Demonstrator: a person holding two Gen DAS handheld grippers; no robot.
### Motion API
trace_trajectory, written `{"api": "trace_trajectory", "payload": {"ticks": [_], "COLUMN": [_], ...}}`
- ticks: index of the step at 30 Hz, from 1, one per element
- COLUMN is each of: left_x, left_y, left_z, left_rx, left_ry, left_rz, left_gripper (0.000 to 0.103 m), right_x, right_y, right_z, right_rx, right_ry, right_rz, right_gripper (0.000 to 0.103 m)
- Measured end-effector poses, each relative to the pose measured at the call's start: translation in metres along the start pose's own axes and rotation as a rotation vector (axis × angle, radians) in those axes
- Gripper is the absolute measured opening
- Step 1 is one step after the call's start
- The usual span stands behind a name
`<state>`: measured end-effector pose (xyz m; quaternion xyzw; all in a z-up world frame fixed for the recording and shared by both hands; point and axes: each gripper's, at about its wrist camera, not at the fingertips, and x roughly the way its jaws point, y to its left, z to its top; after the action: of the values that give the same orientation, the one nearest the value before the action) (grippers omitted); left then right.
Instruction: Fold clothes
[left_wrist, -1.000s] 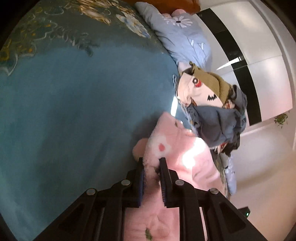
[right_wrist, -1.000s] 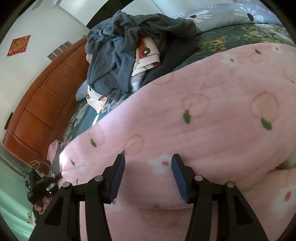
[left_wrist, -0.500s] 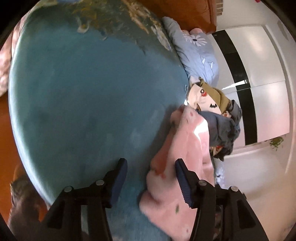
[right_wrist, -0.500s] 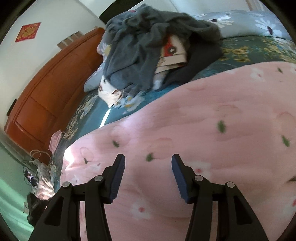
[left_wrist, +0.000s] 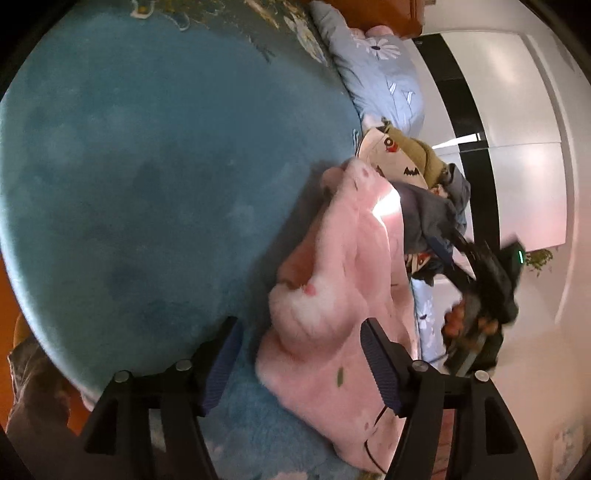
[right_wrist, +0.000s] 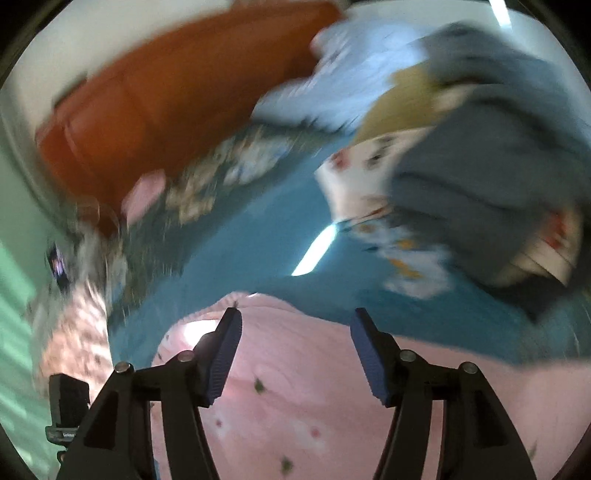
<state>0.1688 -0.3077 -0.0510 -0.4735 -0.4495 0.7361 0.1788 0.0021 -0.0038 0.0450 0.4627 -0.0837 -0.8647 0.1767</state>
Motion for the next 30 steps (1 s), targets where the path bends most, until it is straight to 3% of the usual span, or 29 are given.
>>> {"api": "trace_trajectory", "payload": {"ticks": [4,7,12,14,15,16,21,25,27,28,30], "left_x": [0.002,0.003,0.007,0.012,0.013,0.013,0.013,0.008,0.012,0.012,0.012], "left_y": [-0.002,-0.001,0.001,0.000,0.000,0.000,-0.005,-0.011,-0.010,-0.006,-0.002], "left_z": [-0.001,-0.003,0.002,0.007,0.009,0.009,0.006,0.005,0.006,0.005,0.001], "left_rx": [0.029,0.067,0.091,0.079,0.076,0.074,0.096,0.126,0.115,0.105,0.093], "left_ry": [-0.054,-0.078,-0.081,-0.074,-0.071,-0.070,-0.083,-0.112,-0.102,-0.093,-0.085], "left_rz": [-0.050,-0.088,-0.129,-0.144,-0.153,-0.161,-0.191,-0.201,-0.187,-0.174,-0.149], "left_gripper": [0.069,0.068,0.050,0.045,0.043,0.043,0.041,0.041,0.041,0.041,0.041], "right_x": [0.075,0.113,0.145,0.143,0.141,0.138,0.115,0.052,0.042,0.039,0.061], "right_y": [0.021,0.029,0.045,0.050,0.052,0.056,0.084,0.094,0.095,0.094,0.085], "right_z": [0.035,0.037,0.025,0.019,0.015,0.012,0.012,0.046,0.054,0.057,0.054], "right_rx": [-0.068,-0.096,-0.157,-0.167,-0.165,-0.168,-0.257,-0.253,-0.259,-0.260,-0.240], "right_ry": [0.172,0.270,0.378,0.384,0.387,0.387,0.306,-0.016,-0.103,-0.138,-0.104], "right_rz": [-0.007,0.002,0.024,0.028,0.014,0.000,-0.078,-0.131,-0.186,-0.212,-0.242], "right_gripper": [0.062,0.062,0.062,0.052,0.037,0.027,0.013,0.011,0.011,0.011,0.011]}}
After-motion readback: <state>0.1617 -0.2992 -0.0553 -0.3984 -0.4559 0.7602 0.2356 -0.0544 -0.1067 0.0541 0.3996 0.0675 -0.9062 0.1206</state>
